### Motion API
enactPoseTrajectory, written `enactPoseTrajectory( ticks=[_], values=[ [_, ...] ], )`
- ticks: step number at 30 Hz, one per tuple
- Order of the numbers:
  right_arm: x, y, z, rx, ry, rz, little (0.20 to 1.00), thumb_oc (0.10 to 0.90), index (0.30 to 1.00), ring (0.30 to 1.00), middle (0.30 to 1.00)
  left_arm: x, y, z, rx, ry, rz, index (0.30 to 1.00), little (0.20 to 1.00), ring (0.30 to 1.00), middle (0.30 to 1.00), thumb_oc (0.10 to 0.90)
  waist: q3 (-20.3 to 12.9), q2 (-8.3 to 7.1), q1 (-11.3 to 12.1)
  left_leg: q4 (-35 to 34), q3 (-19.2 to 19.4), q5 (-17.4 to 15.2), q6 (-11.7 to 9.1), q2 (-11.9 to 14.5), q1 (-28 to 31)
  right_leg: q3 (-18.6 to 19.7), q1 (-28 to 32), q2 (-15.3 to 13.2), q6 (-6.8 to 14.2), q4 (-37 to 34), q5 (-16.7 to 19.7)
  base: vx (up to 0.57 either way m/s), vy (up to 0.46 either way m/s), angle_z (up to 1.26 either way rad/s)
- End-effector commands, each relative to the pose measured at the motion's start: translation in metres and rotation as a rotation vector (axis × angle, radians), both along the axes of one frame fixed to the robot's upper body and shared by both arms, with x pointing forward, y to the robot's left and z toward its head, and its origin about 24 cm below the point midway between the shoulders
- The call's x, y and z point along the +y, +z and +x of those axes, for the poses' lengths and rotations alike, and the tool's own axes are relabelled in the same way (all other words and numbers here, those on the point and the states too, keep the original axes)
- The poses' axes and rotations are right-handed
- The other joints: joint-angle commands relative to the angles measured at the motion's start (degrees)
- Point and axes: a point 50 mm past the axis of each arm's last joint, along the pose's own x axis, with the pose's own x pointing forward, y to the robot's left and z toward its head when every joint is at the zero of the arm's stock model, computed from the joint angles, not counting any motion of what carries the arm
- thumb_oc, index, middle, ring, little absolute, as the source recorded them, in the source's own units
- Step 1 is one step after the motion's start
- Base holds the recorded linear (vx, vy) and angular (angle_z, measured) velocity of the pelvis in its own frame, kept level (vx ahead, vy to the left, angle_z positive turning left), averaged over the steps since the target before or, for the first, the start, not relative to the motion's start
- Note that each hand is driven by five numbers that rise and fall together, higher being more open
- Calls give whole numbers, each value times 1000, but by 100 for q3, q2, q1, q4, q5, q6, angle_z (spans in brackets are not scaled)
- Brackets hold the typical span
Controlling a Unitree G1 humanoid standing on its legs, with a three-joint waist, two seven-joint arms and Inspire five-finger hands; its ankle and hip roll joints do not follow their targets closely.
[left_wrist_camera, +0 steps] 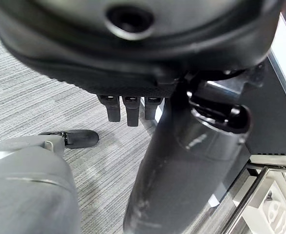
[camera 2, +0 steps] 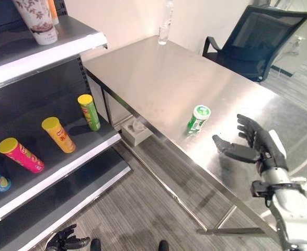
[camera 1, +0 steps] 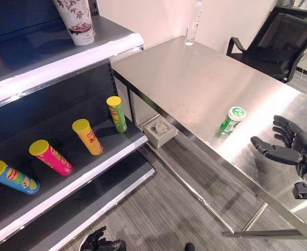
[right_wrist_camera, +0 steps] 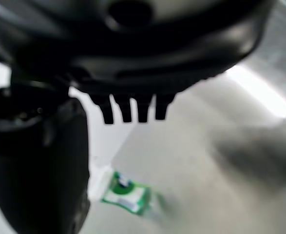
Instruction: Put the goods on the table back onto the shelves and tidy them up.
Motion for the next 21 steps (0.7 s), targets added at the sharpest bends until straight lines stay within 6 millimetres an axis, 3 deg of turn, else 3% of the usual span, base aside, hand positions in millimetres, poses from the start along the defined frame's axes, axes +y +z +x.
enactPoseTrajectory(
  ticks=[1, 15, 21],
  values=[
    [4, 64, 10, -301, -28, -135, 900, 800, 900, 900, 900, 22, 13, 23, -86, -12, 85, 900, 900, 900, 900, 800, -63, -320, 109, 8, -172, -344, 155, -299, 7, 91, -78, -143, 297, 133, -319, 43, 27, -1],
    [5, 42, 23, -358, -274, -135, 900, 800, 900, 900, 900, 20, 10, 15, -53, 1, 102, 900, 900, 900, 900, 800, 54, -209, 351, 8, -367, -366, 227, -491, -152, -106, -61, -290, 314, 110, -350, 36, 20, 6],
    [5, 43, 29, -385, -311, -112, 900, 800, 900, 900, 900, 20, 10, 15, -57, 7, 104, 900, 900, 900, 900, 800, 84, -197, 456, 8, -477, -345, 230, -547, -267, -207, -87, -322, 313, 125, -378, 21, 8, 17]
  ],
)
